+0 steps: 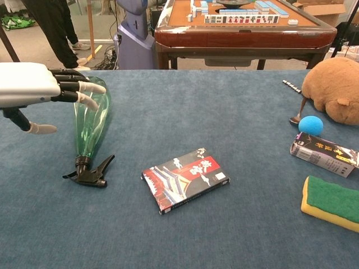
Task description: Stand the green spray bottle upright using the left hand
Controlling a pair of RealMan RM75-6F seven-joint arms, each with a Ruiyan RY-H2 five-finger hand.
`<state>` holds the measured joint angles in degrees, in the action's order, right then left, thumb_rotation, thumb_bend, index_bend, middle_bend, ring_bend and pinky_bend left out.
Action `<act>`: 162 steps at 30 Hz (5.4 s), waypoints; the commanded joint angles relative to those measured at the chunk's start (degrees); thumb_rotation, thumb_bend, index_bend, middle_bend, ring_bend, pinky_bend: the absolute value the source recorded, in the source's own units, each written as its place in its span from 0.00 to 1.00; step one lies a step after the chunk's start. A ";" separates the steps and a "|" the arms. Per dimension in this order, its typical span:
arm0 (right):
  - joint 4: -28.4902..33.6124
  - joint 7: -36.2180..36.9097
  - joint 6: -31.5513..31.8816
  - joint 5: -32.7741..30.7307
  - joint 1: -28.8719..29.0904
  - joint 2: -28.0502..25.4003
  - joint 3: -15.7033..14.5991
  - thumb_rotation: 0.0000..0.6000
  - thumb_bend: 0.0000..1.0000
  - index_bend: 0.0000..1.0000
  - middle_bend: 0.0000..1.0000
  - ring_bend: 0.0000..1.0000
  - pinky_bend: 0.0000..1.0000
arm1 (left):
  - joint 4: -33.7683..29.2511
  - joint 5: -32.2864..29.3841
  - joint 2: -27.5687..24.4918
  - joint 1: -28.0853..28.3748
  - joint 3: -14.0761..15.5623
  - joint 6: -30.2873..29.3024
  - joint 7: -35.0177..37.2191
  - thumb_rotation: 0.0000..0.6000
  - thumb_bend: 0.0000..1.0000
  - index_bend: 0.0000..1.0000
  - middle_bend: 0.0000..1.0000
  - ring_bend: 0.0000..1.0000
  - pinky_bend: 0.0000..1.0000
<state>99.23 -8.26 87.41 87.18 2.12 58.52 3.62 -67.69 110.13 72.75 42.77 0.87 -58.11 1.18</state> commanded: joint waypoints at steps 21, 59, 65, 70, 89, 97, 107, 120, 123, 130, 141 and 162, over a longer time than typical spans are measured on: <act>-0.61 0.69 0.07 -0.49 -0.43 0.05 -0.29 1.00 0.15 0.12 0.16 0.12 0.16 | 5.77 -7.82 6.36 5.51 1.42 11.40 -11.17 1.00 0.36 0.13 0.00 0.00 0.00; -0.11 0.46 -0.74 -0.45 0.05 -0.01 -0.38 1.00 0.15 0.12 0.16 0.12 0.16 | 9.46 -8.76 6.23 1.59 7.74 5.46 -12.69 1.00 0.36 0.19 0.00 0.00 0.00; 0.11 0.48 -0.67 -0.37 -0.01 -0.06 -0.45 1.00 0.15 0.12 0.16 0.12 0.16 | 12.08 -7.29 7.78 1.31 8.87 4.11 -12.29 1.00 0.36 0.25 0.00 0.00 0.00; 0.02 0.77 -0.47 -0.19 -0.10 -0.06 -0.50 1.00 0.15 0.14 0.16 0.12 0.16 | 14.30 -6.96 9.08 1.07 9.00 3.03 -12.18 1.00 0.36 0.35 0.00 0.00 0.00; -1.05 2.10 0.27 0.24 -0.51 0.27 -0.63 1.00 0.15 0.16 0.16 0.12 0.16 | -0.03 -12.00 3.92 2.24 2.91 -3.56 1.75 1.00 0.36 0.49 0.00 0.00 0.00; -0.96 2.23 0.94 0.41 -0.94 0.04 -0.70 1.00 0.15 0.16 0.16 0.12 0.16 | -10.17 -19.51 0.32 3.43 -1.77 -0.21 13.35 1.00 0.36 0.48 0.00 0.00 0.00; -1.36 2.45 1.41 0.56 -1.26 0.20 -0.72 1.00 0.15 0.16 0.16 0.12 0.16 | -18.37 -30.50 -2.27 5.81 -7.41 9.18 27.84 1.00 0.36 0.47 0.00 0.00 0.00; -1.79 2.72 1.69 0.47 -1.60 0.27 -0.71 1.00 0.15 0.16 0.16 0.12 0.16 | -21.47 -44.49 -2.40 6.44 -12.55 17.42 31.79 1.00 0.36 0.45 0.00 0.00 0.00; -1.84 2.84 1.89 0.34 -1.79 0.21 -0.70 1.00 0.15 0.16 0.16 0.12 0.16 | -21.00 -45.74 -2.56 6.20 -13.43 18.26 32.48 1.00 0.36 0.45 0.00 0.00 0.00; -1.85 2.92 2.12 0.45 -1.97 0.20 -0.71 1.00 0.15 0.16 0.16 0.12 0.16 | -18.95 -46.36 -2.96 5.03 -14.58 20.17 34.97 1.00 0.36 0.39 0.00 0.00 0.00; -1.61 2.79 2.29 0.67 -2.01 0.10 -0.60 1.00 0.15 0.16 0.16 0.12 0.16 | -17.80 -41.66 -3.31 2.81 -14.79 20.09 37.60 1.00 0.36 0.26 0.00 0.00 0.00; -1.98 3.31 2.36 0.68 -2.11 0.14 -0.47 1.00 0.15 0.16 0.16 0.12 0.16 | -17.72 -37.67 -4.55 1.14 -14.58 19.44 39.02 1.00 0.36 0.00 0.00 0.00 0.00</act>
<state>97.25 -4.94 89.77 87.86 0.00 58.66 3.14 -85.35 72.22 68.41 44.13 -13.85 -38.42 40.27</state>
